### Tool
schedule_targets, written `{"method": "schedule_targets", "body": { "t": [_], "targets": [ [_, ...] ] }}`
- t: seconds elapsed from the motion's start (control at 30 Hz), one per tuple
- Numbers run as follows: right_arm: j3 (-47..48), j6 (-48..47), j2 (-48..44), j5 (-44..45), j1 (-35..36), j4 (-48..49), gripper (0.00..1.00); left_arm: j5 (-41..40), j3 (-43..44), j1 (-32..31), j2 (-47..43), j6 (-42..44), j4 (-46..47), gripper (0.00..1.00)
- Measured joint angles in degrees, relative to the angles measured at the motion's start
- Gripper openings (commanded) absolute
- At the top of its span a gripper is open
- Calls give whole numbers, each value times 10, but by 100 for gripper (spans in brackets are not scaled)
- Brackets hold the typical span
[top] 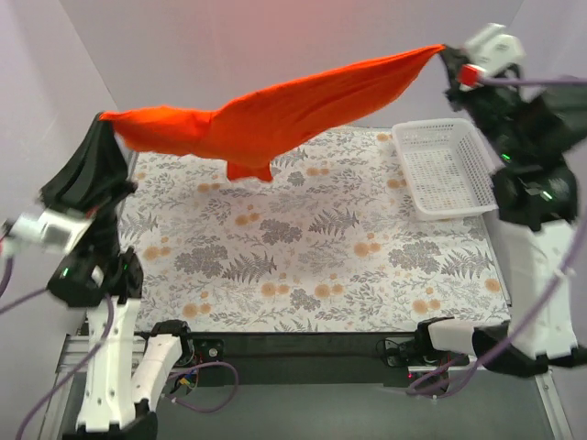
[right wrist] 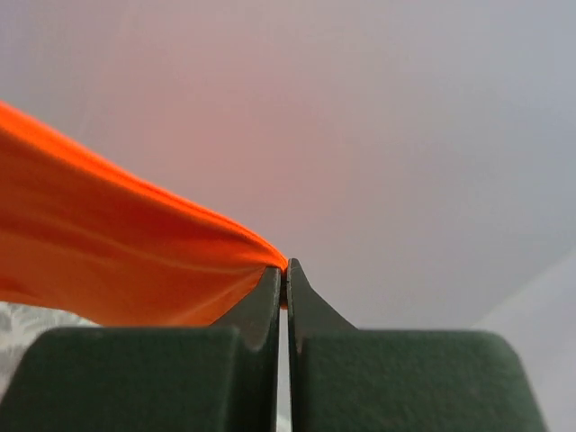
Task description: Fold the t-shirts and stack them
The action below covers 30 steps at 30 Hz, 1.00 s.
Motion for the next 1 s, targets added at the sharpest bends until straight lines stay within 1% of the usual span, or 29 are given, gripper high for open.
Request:
{"method": "schedule_targets", "body": {
  "t": [0.07, 0.13, 0.2, 0.3, 0.4, 0.47, 0.57, 0.63, 0.73, 0.83, 0.93, 0.97, 1.0],
  "targets": [
    [69, 8, -49, -13, 3, -34, 1, 9, 34, 0, -66, -31, -20, 0],
    [140, 17, -81, -22, -2, -54, 1, 16, 68, 0, -108, -52, -35, 0],
    [197, 25, -101, -30, -16, -67, 1, 18, 103, 0, -123, -63, -49, 0],
    [233, 30, -117, -39, -35, -76, 1, 18, 147, 0, -123, -71, -71, 0],
    [226, 33, -117, -49, -42, -93, 1, 18, 160, 0, -113, -68, -92, 0],
    [203, 31, -110, -53, -42, -107, 1, 16, 156, 0, -100, -64, -98, 0],
    [147, 24, -87, -55, -42, -121, 1, 9, 115, 0, -77, -51, -100, 0],
    [83, 17, -68, -55, -42, -109, 1, 2, 75, -1, -55, -38, -95, 0],
    [-35, 3, -36, -65, -42, -91, 1, -5, 9, -1, 4, -13, -74, 0],
    [-143, -8, 21, -84, -42, -57, 1, -8, -72, -1, 97, 11, -24, 0],
    [-257, -10, 97, -116, -43, -6, 1, -8, -139, -1, 226, 31, 29, 0],
    [-282, -10, 120, -122, -42, 6, 1, -7, -158, -1, 285, 38, 48, 0],
    [-304, -10, 147, -129, -42, 22, 1, -6, -165, -1, 325, 42, 63, 0]
  ]
}}
